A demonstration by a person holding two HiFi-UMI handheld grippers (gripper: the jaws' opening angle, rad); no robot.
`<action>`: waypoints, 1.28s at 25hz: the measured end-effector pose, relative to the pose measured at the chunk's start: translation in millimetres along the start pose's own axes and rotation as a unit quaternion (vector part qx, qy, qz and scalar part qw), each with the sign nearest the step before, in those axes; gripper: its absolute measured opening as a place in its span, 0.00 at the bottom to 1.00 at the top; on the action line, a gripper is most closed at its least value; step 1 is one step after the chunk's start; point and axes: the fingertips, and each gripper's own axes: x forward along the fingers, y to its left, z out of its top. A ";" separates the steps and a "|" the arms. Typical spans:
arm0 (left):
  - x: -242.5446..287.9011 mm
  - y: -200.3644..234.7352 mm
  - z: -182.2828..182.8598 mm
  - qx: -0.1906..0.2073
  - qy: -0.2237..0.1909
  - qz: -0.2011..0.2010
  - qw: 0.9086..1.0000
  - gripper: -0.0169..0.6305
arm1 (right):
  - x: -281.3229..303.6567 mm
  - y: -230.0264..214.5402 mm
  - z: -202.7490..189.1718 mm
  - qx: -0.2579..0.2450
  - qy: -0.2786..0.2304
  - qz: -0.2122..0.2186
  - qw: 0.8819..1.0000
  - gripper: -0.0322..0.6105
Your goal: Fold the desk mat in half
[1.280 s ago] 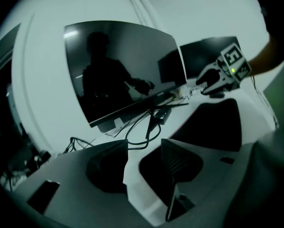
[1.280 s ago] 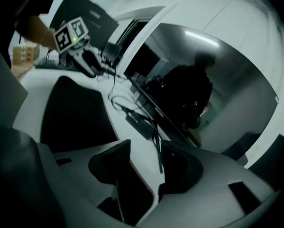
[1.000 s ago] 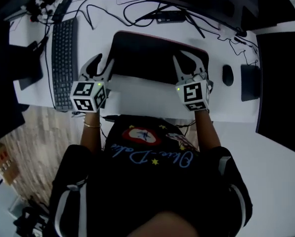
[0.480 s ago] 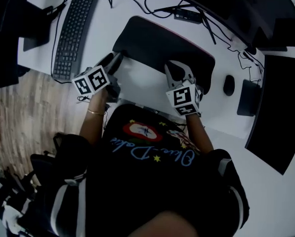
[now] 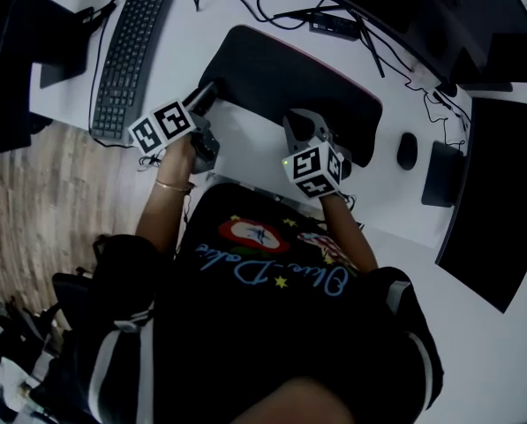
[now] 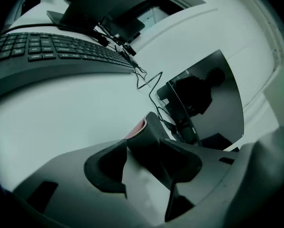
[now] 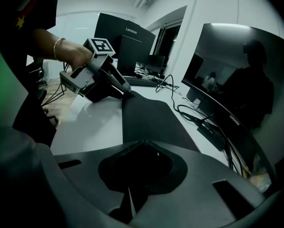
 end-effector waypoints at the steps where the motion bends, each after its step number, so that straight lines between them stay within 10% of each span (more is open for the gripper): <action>1: 0.8 1.6 -0.7 -0.010 0.003 0.003 1.000 0.33 | 1.4 1.2 -1.1 -0.001 0.003 0.002 1.000 0.06; 10: 11.3 4.4 0.8 -0.064 0.013 0.007 0.998 0.33 | 13.9 11.8 -13.1 -0.020 0.033 0.021 0.999 0.05; 15: 11.1 -4.5 6.0 -0.062 -0.012 -0.022 0.998 0.13 | 22.0 15.3 -19.1 -0.028 0.055 0.038 0.997 0.05; 22: -0.2 -72.4 16.4 0.041 -0.028 -0.095 0.994 0.08 | 22.3 16.1 -20.8 -0.042 0.052 0.024 0.997 0.05; 32: -9.6 -183.4 -1.1 0.192 -0.024 -0.182 0.964 0.08 | -5.1 -8.4 -5.5 0.046 -0.039 -0.017 0.998 0.05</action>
